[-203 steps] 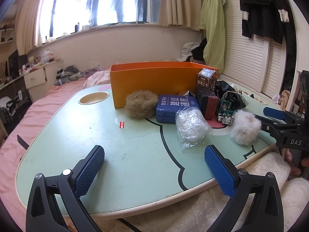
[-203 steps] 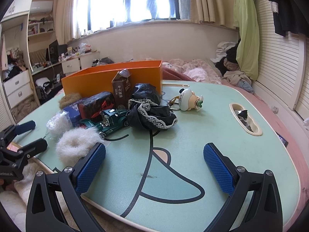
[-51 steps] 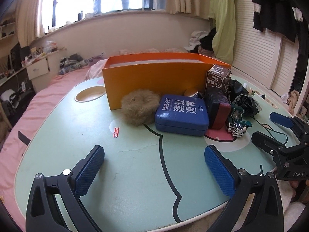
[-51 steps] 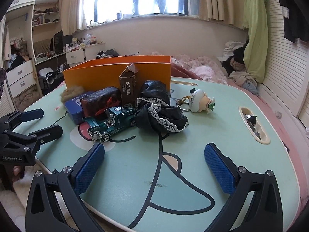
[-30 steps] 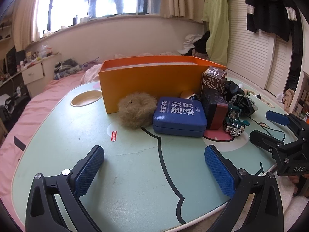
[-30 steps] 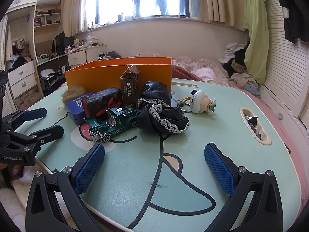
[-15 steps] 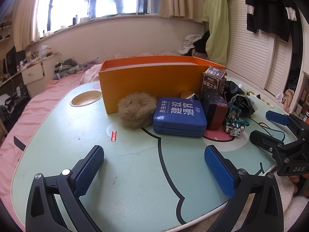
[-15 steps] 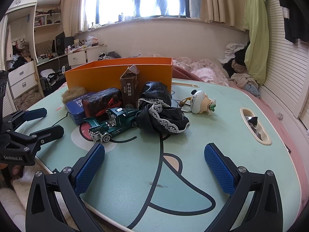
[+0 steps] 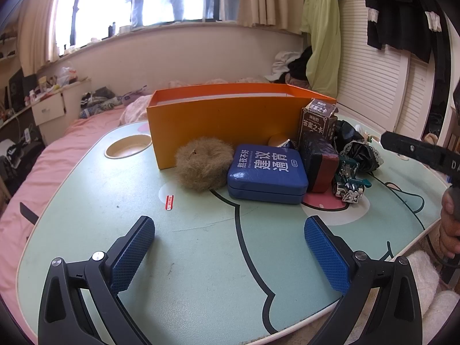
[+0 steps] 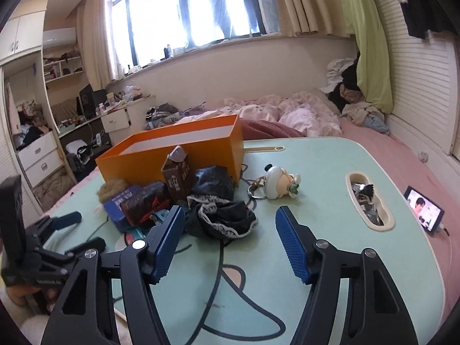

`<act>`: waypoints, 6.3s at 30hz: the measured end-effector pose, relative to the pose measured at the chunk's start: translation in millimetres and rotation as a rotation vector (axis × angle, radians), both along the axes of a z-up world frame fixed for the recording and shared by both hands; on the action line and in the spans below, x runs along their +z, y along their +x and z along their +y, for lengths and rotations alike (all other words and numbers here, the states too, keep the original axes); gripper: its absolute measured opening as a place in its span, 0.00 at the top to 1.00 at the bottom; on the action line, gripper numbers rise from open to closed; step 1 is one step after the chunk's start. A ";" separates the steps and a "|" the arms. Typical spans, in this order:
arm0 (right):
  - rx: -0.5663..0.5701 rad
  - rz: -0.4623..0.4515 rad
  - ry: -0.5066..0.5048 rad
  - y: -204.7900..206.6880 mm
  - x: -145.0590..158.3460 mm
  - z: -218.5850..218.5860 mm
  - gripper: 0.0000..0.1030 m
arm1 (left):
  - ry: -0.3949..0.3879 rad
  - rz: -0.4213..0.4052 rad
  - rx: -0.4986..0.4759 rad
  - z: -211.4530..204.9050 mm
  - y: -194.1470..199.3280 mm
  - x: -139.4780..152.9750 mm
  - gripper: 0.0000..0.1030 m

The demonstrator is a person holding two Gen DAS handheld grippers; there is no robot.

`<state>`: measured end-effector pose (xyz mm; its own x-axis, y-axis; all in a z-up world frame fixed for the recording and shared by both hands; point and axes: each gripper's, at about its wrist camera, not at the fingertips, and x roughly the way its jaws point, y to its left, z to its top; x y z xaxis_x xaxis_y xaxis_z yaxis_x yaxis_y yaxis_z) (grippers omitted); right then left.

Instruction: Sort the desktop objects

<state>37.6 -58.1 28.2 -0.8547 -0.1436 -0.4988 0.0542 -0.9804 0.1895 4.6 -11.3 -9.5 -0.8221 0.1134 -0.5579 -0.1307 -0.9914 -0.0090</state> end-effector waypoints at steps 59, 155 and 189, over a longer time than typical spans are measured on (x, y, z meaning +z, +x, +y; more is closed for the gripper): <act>0.121 0.162 -0.217 17.5 11.4 7.0 0.73 | 0.169 -0.104 -0.043 -36.2 -71.8 45.4 0.85; 0.025 -0.006 0.202 16.8 -43.4 -31.8 0.15 | 0.003 0.004 -0.076 8.5 9.5 1.3 0.00; 0.023 -0.004 0.203 19.2 -45.2 -34.4 0.15 | 0.003 0.005 -0.076 9.0 11.8 2.5 0.00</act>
<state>56.8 -92.5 -17.0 -0.8501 -0.0592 -0.5233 0.0764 -0.9970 -0.0115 16.4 -2.4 -7.0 -0.8137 0.1771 -0.5536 -0.2055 -0.9786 -0.0109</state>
